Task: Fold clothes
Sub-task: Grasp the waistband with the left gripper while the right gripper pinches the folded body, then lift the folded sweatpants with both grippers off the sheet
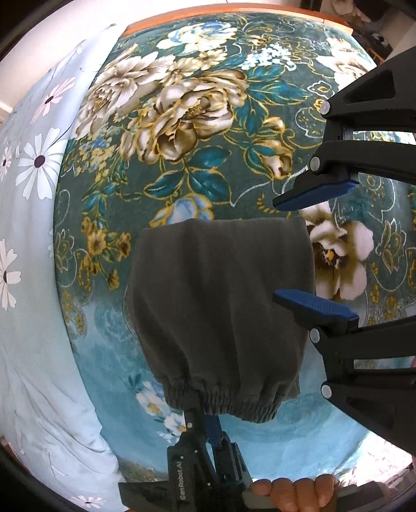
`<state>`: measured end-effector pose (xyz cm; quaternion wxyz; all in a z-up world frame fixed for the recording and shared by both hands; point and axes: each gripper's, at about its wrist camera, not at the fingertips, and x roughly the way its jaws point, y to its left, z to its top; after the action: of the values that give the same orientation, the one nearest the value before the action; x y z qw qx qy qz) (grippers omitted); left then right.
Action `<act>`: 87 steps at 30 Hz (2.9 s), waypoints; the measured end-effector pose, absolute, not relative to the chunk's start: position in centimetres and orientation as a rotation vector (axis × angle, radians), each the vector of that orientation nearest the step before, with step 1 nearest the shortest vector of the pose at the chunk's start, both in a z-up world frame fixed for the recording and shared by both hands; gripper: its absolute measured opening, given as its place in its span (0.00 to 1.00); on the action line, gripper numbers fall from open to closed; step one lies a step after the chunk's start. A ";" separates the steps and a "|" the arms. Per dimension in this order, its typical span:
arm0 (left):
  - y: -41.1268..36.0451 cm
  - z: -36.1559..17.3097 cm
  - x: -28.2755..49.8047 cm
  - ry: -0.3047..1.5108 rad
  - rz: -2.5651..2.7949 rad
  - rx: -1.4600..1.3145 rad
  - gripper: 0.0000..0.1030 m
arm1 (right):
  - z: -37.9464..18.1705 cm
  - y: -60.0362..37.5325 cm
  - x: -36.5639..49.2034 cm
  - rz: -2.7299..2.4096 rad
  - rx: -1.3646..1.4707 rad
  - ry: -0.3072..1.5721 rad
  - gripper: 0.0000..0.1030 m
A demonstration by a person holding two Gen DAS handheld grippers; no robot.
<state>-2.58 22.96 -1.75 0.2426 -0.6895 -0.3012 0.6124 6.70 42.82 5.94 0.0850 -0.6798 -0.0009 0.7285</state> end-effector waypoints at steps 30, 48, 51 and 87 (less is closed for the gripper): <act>18.6 -8.7 -1.2 -0.720 1.731 -1.997 0.12 | -2.9 42.9 3.1 2.083 -2.190 0.341 0.55; 18.6 -1.2 2.1 -0.472 1.680 -1.885 0.13 | 2.0 41.7 7.9 2.192 -2.161 0.377 0.58; 20.7 -3.1 3.3 -0.339 1.676 -1.940 0.13 | 0.9 41.7 8.4 2.160 -2.166 0.400 0.58; 17.9 -8.4 0.6 -0.533 1.574 -2.022 0.82 | -2.1 49.2 6.5 2.076 -2.113 0.809 0.77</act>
<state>0.60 17.94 -8.40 0.2589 -0.7462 -0.1968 0.5809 6.54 49.21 -2.13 0.0354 -0.6875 0.2634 0.6758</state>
